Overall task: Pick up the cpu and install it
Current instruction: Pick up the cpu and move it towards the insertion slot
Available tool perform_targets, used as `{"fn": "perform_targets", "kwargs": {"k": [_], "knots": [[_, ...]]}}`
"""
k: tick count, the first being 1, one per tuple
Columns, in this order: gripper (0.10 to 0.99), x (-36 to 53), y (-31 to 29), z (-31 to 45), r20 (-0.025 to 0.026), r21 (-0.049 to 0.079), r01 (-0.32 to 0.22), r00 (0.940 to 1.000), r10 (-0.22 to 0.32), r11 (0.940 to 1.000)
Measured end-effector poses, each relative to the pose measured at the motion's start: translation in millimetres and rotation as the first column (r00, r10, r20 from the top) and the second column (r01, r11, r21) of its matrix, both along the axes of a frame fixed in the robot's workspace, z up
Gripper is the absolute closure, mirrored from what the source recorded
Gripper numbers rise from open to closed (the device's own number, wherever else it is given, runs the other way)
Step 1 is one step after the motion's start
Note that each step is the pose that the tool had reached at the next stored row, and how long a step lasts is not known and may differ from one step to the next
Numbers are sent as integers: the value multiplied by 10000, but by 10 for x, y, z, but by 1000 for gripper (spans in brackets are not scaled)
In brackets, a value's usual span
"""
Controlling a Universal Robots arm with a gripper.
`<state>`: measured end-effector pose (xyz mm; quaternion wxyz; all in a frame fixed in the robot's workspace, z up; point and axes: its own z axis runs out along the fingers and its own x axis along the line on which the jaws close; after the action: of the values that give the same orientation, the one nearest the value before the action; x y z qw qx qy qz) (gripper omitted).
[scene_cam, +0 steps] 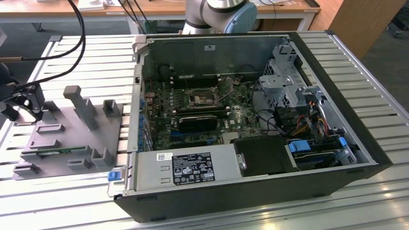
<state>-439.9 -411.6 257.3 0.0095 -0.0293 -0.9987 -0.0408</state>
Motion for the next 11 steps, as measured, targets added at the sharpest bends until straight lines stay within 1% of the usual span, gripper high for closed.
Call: {"fn": "perform_targets", "kwargs": {"k": [11], "knots": [[545, 0, 0, 61, -1, -1, 0, 10000, 0, 10000]]}}
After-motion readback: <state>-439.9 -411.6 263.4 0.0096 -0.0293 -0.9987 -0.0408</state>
